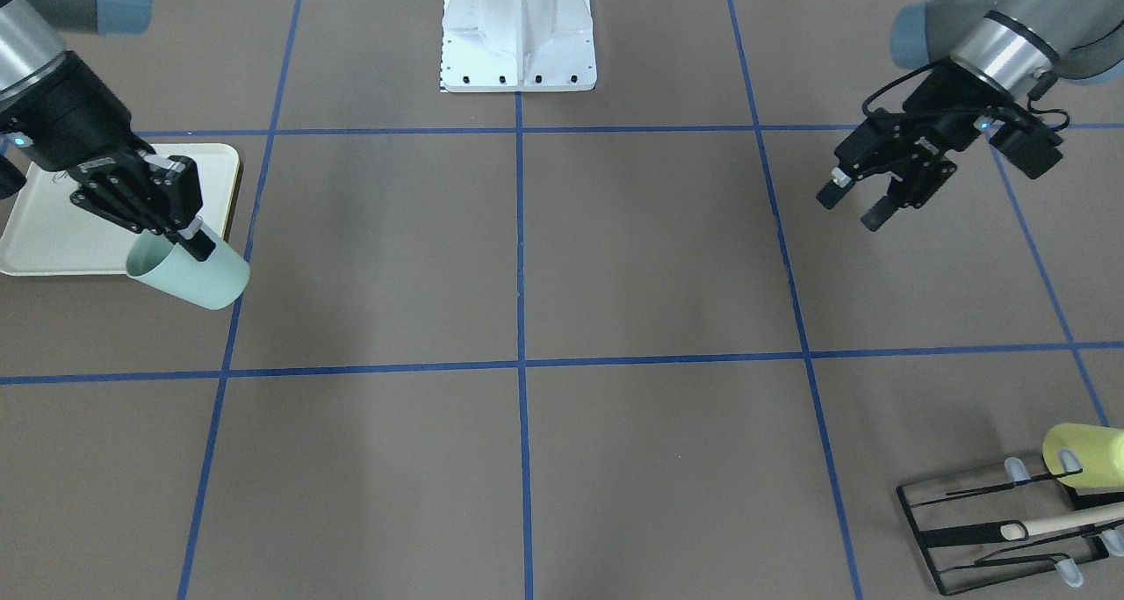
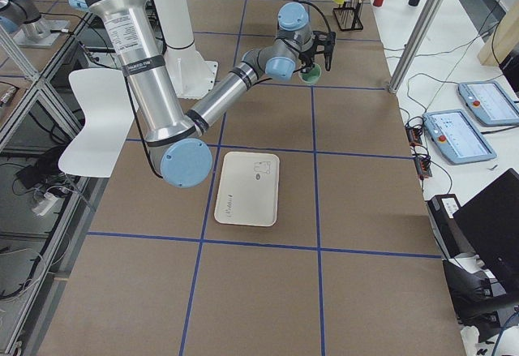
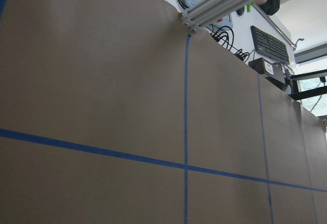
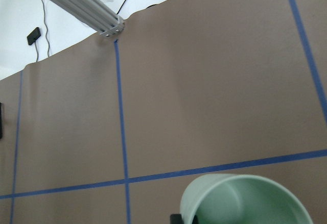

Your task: Left arm grabs green cup and hands to right arm on tray

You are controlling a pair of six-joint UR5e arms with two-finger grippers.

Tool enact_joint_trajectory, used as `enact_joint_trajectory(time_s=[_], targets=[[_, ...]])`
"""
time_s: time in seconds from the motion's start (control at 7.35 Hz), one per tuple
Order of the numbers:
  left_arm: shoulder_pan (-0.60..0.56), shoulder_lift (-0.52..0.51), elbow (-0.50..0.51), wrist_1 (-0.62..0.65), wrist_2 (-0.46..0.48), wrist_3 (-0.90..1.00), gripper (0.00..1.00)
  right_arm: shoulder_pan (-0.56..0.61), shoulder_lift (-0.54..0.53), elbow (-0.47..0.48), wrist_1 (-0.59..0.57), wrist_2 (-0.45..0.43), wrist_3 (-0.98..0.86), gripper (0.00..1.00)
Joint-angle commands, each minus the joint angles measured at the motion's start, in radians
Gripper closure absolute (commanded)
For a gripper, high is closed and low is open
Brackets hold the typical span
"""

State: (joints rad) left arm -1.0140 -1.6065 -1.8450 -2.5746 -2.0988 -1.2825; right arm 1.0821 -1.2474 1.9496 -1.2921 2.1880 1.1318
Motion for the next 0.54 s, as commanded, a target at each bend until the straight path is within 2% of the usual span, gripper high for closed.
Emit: enact_joint_trajectory(time_s=[0.0,0.27,0.41], targets=[[-0.122,0.097,-0.002,0.159,0.000,0.403,0.00,0.089,-0.041,0.000,-0.163,-0.002,-0.293,1.00],[-0.237,0.143,-0.005,0.337,-0.013,0.761,0.00,0.136,-0.061,0.003,-0.309,-0.004,-0.523,1.00],[-0.295,0.145,-0.014,0.473,-0.033,0.901,0.00,0.145,-0.090,-0.004,-0.328,0.001,-0.593,1.00]])
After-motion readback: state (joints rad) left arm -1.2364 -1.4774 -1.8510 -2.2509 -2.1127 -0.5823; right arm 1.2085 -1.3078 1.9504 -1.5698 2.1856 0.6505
